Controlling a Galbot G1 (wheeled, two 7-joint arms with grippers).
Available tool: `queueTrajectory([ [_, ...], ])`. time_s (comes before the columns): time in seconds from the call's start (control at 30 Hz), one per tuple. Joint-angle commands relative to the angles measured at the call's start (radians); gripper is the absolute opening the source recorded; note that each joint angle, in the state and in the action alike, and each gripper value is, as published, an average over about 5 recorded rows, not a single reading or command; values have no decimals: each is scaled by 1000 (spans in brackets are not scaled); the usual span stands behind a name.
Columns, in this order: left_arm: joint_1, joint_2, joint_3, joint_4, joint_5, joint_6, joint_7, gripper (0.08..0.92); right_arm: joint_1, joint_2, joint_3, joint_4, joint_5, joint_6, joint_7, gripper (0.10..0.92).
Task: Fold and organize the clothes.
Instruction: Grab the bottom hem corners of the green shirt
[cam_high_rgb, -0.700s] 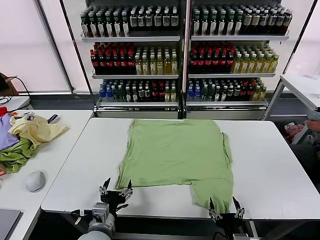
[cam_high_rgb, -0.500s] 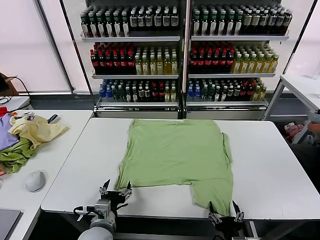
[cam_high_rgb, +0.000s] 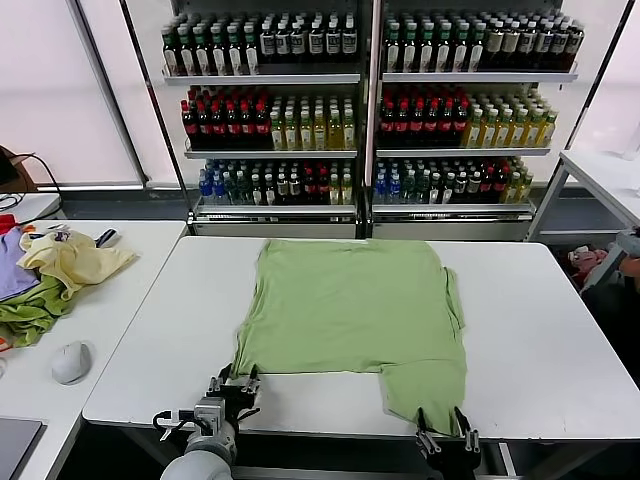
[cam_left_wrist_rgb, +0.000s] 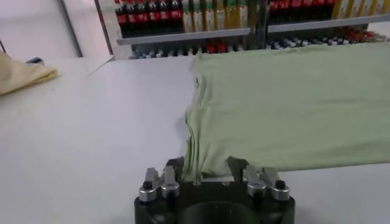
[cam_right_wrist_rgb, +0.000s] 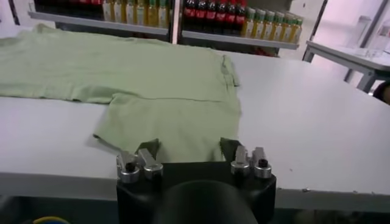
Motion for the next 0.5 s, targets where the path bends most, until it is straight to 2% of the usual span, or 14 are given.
queueTrajectory([
  [0.03,20,16,2,-10,-83,-15,35,351,-21,-14,7,6,43,16,-16,454],
  [0.33,39,43,-32,-99,-89,-159,83,113,2,-30,35,64,71,102,-66,259],
  [0.5,34,56,-38,-164,-85,-187,106,92,40,-53,52,107,93,149,-75,158],
])
